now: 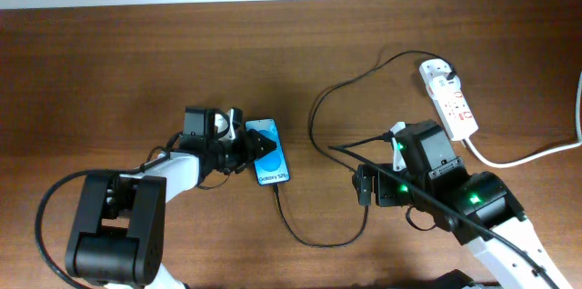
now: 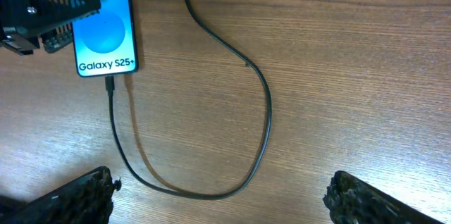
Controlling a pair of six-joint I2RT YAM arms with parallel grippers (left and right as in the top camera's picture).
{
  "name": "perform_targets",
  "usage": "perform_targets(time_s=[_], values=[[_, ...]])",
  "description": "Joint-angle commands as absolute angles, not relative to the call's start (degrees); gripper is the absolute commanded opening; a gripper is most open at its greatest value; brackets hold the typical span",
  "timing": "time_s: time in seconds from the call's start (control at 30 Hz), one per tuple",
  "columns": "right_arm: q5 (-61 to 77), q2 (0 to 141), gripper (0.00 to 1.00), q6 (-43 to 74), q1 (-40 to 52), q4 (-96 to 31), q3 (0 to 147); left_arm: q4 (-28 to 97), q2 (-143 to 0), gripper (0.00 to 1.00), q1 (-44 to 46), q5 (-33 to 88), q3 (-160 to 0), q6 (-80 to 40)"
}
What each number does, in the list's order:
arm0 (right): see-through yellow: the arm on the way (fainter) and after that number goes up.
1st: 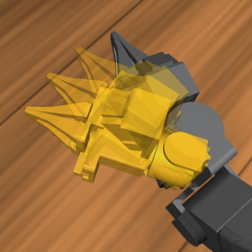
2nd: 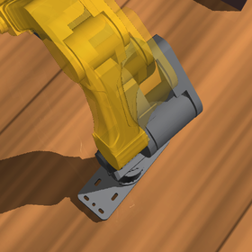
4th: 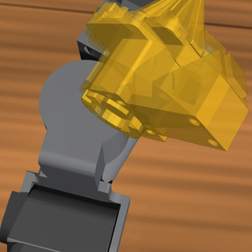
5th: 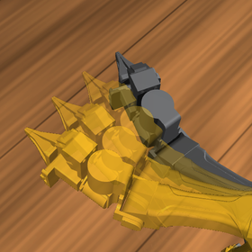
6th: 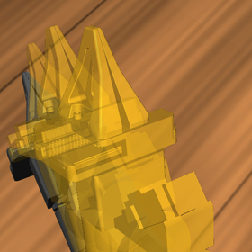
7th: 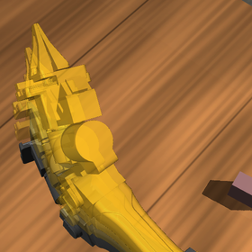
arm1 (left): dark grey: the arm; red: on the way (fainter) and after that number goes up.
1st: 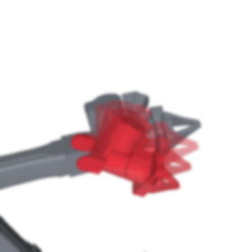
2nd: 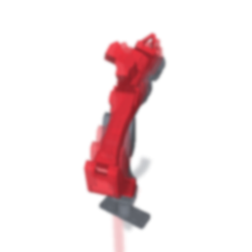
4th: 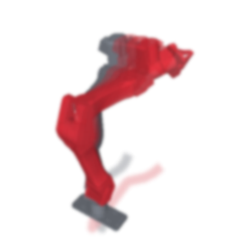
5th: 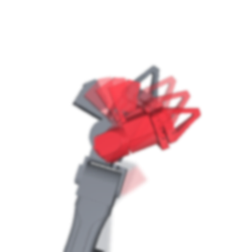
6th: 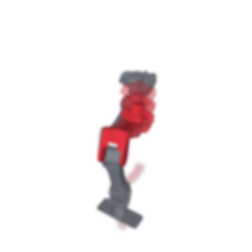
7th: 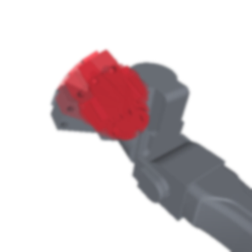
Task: Plug charger to phone and switch on socket
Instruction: 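Lower the plugged phone onto the table with the left gripper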
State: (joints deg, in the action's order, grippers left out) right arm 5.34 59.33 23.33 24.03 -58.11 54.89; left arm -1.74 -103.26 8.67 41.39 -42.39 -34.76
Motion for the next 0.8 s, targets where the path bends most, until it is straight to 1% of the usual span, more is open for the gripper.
perform_targets(time_s=[0.0, 0.03, 0.1, 0.17, 0.23, 0.37, 0.43, 0.47, 0.57, 0.67, 0.7, 0.77], values=[[4.5, 60.4, 0.98, 23.0, 23.9, -57.8, 55.2, 4.6, -105.2, 0.57, 8.6, 29.3, -43.9, -34.9], [4.5, 60.5, 0.98, 23.0, 23.9, -57.8, 55.2, 10.1, -105.2, 0.57, 9.1, 26.0, -47.0, -32.8], [4.5, 60.5, 0.99, 22.9, 23.9, -57.8, 55.2, 15.2, -105.2, 0.58, 10.5, 23.8, -50.2, -30.0], [4.4, 60.5, 0.98, 22.9, 23.9, -58.2, 55.2, 17.7, -105.2, 0.58, 11.4, 21.1, -51.2, -29.9], [4.4, 60.5, 0.98, 22.9, 23.9, -58.1, 55.2, 18.5, -105.2, 0.57, 11.4, 21.1, -51.3, -29.9], [4.4, 60.5, 0.98, 22.9, 23.9, -58.0, 55.2, 15.1, -105.2, 0.61, 11.9, 19.0, -51.3, -29.9], [4.2, 60.5, 0.98, 22.9, 23.9, -57.9, 55.2, 10.2, -105.2, 0.61, 13.8, 18.1, -51.3, -29.3], [4.2, 60.5, 0.98, 22.7, 23.9, -57.9, 55.2, 8.5, -105.2, 0.61, 15.6, 17.9, -51.3, -27.0], [3.8, 60.5, 0.98, 22.7, 23.9, -57.9, 55.2, 8.1, -105.2, 0.61, 19.5, 12.3, -51.3, -26.6], [3.8, 60.5, 0.98, 22.7, 23.9, -57.9, 55.2, 6.5, -105.2, 0.6, 19.4, 11.7, -51.7, -25.8], [3.8, 60.5, 0.98, 22.7, 23.9, -58.1, 55.2, 9.5, -104.6, 0.62, 18.2, 12.4, -53.6, -26.0], [3.8, 60.5, 0.98, 22.7, 23.9, -58.1, 55.2, 22.0, -100.4, 0.63, 17.7, 9.7, -58.5, -24.4]])
